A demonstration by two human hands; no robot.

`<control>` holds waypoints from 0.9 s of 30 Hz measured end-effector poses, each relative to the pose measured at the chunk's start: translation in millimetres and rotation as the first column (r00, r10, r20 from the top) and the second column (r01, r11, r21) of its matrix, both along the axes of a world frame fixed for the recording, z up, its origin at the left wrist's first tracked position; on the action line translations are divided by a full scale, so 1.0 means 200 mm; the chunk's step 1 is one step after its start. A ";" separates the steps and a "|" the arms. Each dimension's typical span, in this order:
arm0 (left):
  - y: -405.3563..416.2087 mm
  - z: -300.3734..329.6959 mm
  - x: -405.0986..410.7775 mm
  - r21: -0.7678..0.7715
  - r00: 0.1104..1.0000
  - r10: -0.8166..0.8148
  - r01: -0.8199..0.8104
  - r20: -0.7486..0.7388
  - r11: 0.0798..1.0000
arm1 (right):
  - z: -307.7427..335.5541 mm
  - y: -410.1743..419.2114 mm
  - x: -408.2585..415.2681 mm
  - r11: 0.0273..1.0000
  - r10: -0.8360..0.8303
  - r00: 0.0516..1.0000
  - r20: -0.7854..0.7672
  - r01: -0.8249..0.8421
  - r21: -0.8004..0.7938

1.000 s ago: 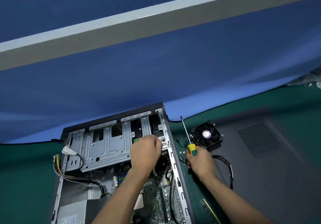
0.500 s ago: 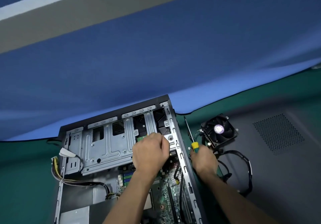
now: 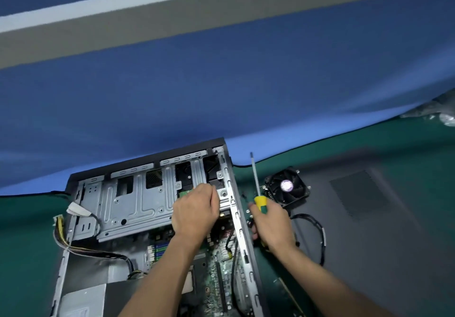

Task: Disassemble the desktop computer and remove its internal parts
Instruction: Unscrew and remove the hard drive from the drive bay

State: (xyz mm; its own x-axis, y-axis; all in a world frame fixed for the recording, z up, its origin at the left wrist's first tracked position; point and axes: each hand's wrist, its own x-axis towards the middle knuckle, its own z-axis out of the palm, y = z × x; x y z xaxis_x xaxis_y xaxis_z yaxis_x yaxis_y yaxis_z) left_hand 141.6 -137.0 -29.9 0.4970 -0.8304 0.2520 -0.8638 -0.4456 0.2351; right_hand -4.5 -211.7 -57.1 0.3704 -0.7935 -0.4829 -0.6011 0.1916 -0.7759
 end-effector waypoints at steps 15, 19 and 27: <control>0.14 0.23 -0.04 -0.202 0.971 0.099 -0.145 -0.219 0.969 | 0.68 -0.09 0.07 0.581 0.611 0.637 -0.469 -0.764 -0.280; 0.19 0.26 0.04 -0.294 0.947 0.173 -0.253 -0.271 0.922 | 0.79 -0.10 0.15 0.713 0.619 0.739 -0.265 -0.671 -0.205; 0.20 0.21 0.16 -0.176 0.867 0.202 -0.310 -0.455 0.934 | 0.97 -0.05 0.39 0.880 0.295 0.950 0.101 -0.229 -0.417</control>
State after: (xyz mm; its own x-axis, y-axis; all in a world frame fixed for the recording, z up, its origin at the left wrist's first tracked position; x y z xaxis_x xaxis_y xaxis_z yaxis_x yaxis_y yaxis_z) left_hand 173.5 -96.7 12.8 0.7868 -0.6011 0.1404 -0.5194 -0.5218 0.6767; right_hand 73.0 -222.0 136.9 0.6356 -0.7690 -0.0686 -0.4511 -0.2979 -0.8413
